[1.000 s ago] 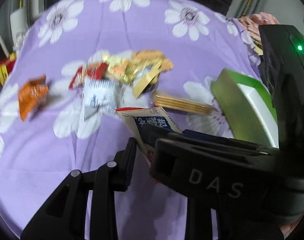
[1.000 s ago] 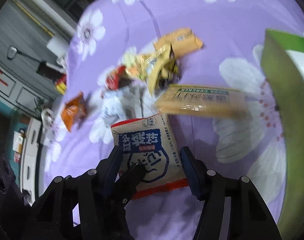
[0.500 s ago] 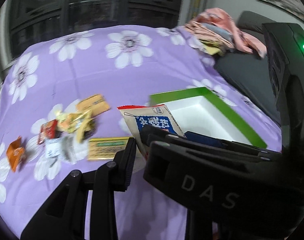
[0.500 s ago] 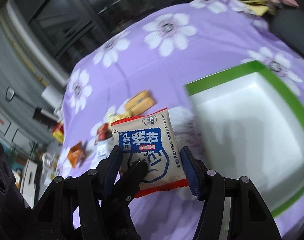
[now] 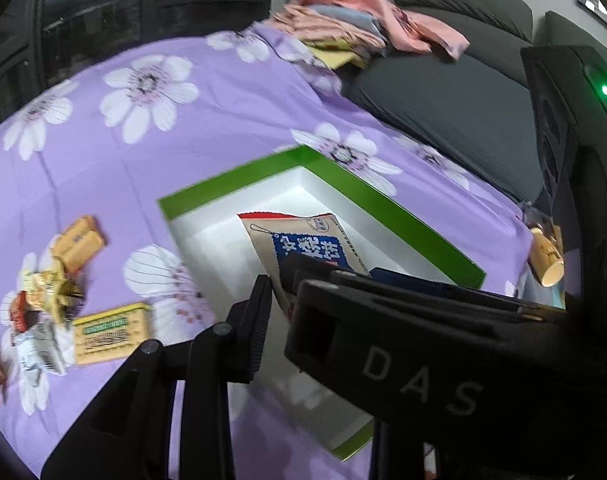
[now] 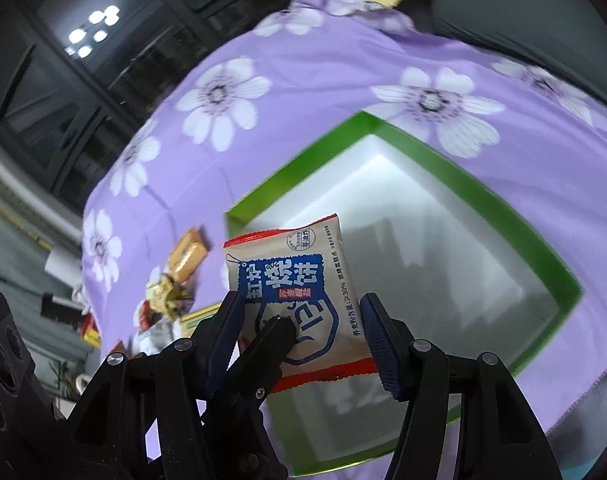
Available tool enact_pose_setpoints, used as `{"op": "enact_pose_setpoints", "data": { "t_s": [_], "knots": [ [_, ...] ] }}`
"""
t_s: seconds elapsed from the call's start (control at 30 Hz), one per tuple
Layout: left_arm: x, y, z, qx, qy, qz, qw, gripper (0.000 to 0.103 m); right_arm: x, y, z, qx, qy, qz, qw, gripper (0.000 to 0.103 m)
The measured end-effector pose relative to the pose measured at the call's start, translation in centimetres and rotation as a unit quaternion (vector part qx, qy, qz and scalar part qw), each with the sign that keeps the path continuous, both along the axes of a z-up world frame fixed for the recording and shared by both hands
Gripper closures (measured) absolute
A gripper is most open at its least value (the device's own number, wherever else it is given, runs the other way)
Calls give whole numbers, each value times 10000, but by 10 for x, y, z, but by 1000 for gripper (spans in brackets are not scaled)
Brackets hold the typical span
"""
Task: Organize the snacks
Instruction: 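Carry the biscuit packet into the green-rimmed box and open the right gripper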
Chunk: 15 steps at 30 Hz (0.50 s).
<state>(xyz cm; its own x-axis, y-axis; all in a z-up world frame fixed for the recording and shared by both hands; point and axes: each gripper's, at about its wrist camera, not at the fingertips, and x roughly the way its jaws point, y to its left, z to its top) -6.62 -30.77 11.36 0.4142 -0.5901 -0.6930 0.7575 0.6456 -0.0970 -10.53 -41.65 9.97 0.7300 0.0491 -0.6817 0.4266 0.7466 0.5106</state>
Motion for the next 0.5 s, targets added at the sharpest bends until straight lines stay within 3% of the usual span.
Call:
{"op": "enact_pose_setpoints", "data": {
  "t_s": [0.5],
  "knots": [
    [5, -30, -31, 54, 875, -327, 9956, 73, -4, -27, -27, 66, 738, -473, 9961, 38]
  ]
}}
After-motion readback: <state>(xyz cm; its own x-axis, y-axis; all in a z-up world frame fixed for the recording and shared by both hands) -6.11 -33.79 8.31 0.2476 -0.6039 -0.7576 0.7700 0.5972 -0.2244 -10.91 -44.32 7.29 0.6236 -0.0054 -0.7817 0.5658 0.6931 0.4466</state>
